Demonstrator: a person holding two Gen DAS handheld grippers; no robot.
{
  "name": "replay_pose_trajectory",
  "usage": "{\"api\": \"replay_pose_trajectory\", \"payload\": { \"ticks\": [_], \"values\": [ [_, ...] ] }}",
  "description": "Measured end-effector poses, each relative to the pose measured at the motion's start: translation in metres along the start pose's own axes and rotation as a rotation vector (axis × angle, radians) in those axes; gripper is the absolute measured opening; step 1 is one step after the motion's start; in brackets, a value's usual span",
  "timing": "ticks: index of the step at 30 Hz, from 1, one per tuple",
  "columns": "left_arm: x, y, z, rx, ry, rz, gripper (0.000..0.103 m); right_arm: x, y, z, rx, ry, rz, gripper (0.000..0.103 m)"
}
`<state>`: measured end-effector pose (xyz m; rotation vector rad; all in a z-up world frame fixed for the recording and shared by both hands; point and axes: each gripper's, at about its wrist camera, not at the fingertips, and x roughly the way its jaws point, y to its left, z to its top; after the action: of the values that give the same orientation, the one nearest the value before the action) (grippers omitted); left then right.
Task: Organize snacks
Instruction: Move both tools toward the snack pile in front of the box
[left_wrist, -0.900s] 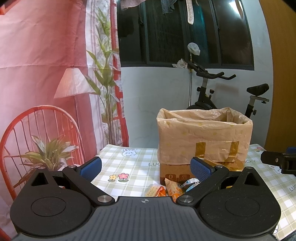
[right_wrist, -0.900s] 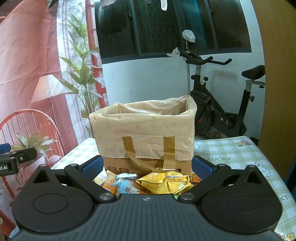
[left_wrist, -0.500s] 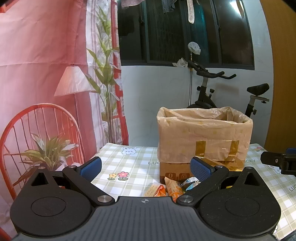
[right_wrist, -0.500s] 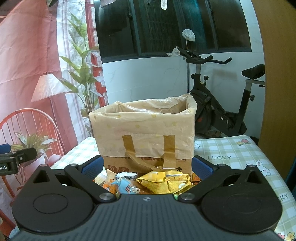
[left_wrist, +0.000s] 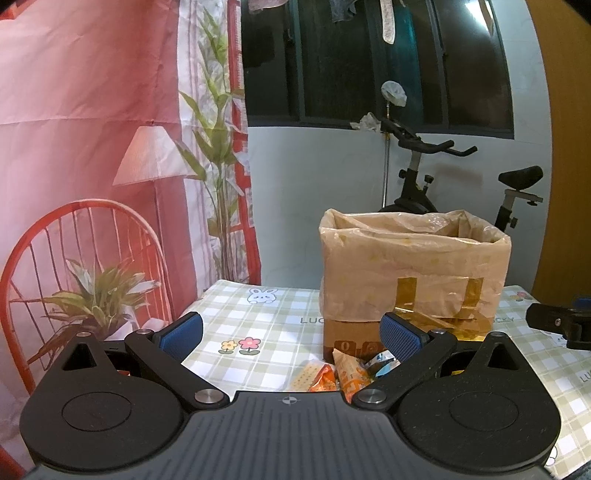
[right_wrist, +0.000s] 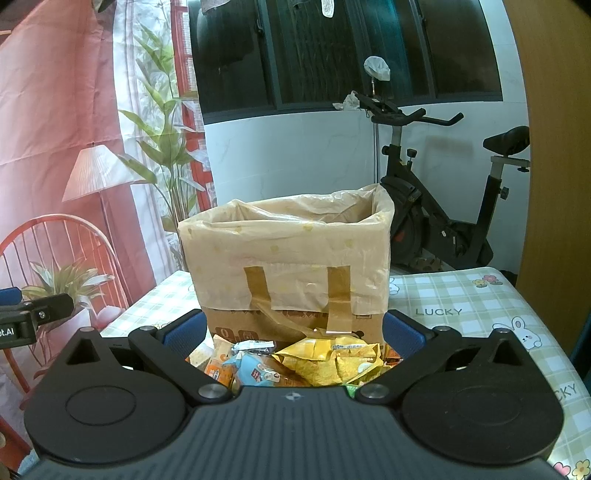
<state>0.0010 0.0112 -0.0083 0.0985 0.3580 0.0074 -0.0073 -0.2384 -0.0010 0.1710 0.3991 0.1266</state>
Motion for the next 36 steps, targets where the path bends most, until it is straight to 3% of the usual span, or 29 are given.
{"api": "replay_pose_trajectory", "payload": {
  "ticks": [8,17,28,36],
  "values": [
    [0.018,0.006,-0.015,-0.008,0.053,0.018,0.103,0.009,-0.004,-0.019,0.017,0.006,-0.013,0.103],
    [0.035,0.014,-0.033,-0.013,0.098,0.016,0.102,0.037,0.005,-0.052,0.000,0.109,0.032,0.102],
    [0.045,0.033,-0.045,-0.059,0.117,0.022,0.102,0.077,0.046,-0.058,-0.058,0.189,0.096,0.102],
    [0.056,0.040,-0.054,-0.082,0.142,-0.002,0.102,0.095,0.054,-0.077,-0.047,0.298,0.062,0.102]
  ]
}}
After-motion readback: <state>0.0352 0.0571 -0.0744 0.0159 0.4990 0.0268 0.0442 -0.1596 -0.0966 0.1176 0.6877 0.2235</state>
